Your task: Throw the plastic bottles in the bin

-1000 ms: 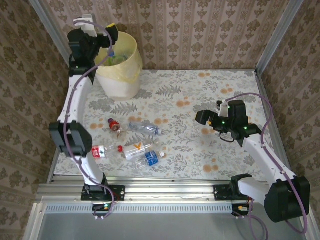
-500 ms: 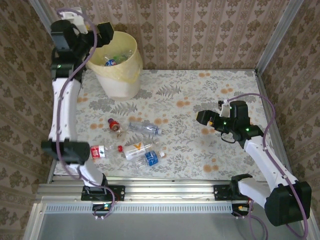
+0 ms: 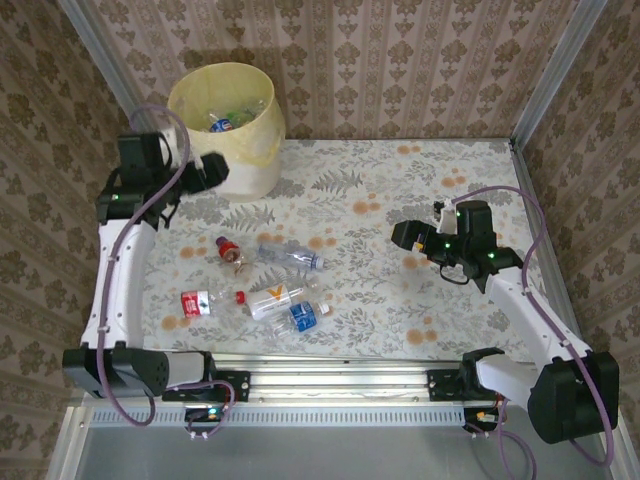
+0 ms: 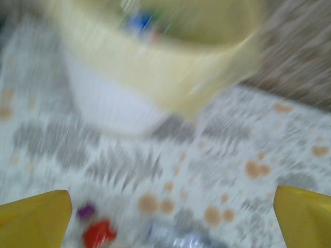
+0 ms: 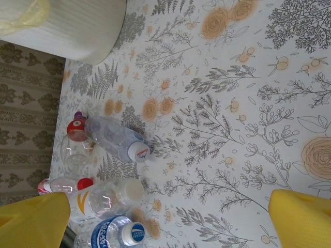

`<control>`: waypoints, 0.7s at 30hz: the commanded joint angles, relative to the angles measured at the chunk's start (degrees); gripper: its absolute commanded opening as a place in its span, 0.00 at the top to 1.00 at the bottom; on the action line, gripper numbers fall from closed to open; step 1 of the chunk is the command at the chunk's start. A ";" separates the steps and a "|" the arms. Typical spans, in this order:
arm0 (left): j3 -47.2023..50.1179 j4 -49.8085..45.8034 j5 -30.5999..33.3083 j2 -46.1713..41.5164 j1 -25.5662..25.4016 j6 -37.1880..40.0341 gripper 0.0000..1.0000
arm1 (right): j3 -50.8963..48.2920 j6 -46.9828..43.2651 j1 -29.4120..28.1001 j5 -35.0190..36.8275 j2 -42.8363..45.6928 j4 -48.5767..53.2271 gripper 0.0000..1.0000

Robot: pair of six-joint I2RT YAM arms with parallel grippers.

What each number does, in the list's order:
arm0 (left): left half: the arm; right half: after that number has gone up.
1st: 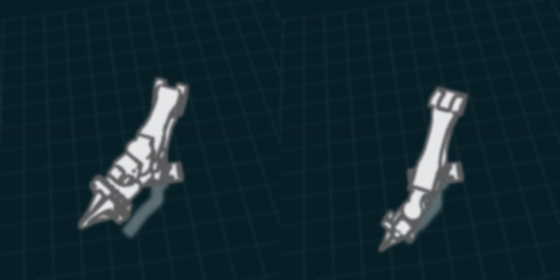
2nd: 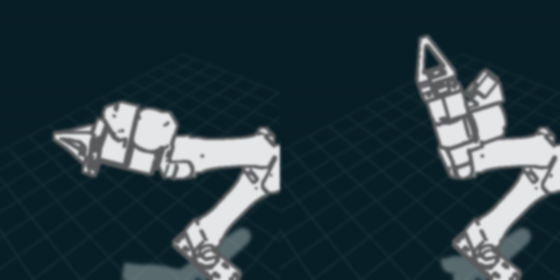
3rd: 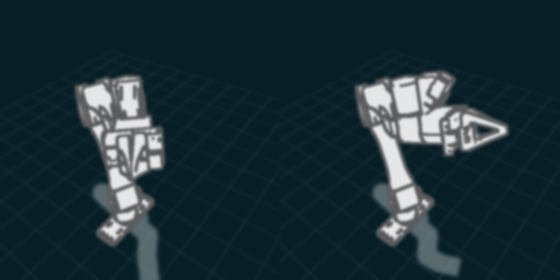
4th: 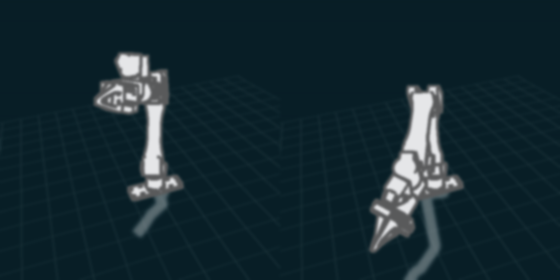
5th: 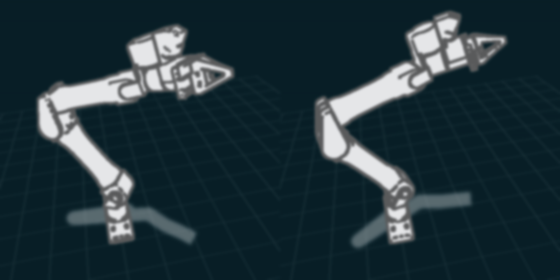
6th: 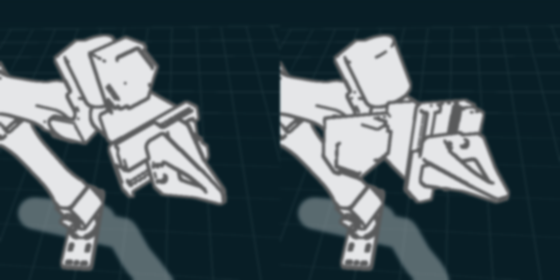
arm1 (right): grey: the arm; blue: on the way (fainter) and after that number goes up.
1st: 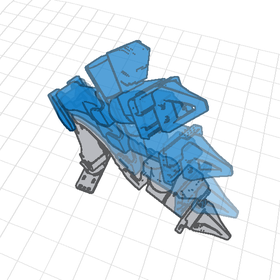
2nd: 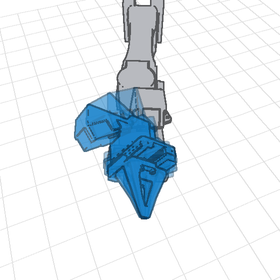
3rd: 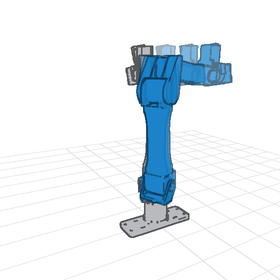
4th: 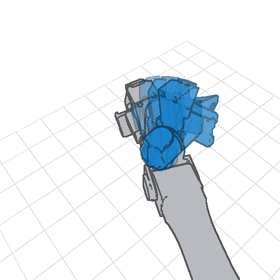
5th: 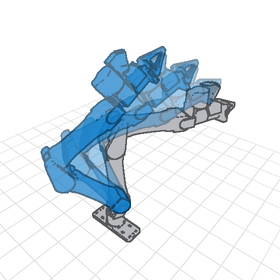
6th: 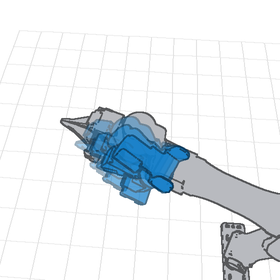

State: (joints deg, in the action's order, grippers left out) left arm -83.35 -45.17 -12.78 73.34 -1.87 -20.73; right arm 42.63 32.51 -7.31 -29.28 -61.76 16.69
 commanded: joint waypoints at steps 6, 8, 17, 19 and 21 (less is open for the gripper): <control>14.74 -1.74 -0.85 -2.45 0.58 -4.38 0.01 | -0.71 -0.34 0.28 -2.32 0.38 -1.34 0.00; 17.64 -0.27 -1.33 -1.53 0.40 -5.22 0.01 | -1.01 -0.36 0.28 -2.22 1.03 -0.85 0.00; 22.89 3.67 -0.76 4.18 -1.64 -5.07 0.02 | -2.73 -0.52 0.28 -1.26 3.65 0.25 0.00; 23.51 4.28 -0.93 5.57 -2.66 -4.96 0.02 | -2.90 -0.30 0.28 -1.28 3.83 0.04 0.00; 23.88 4.20 -0.63 7.06 -3.50 -4.63 0.02 | -2.90 -0.26 0.32 -1.31 4.00 0.02 0.00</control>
State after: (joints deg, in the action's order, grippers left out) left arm -60.27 -42.15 -13.10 79.20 -4.36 -24.88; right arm 40.64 32.58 -7.31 -30.26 -59.18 16.49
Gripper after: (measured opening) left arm 0.982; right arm 0.999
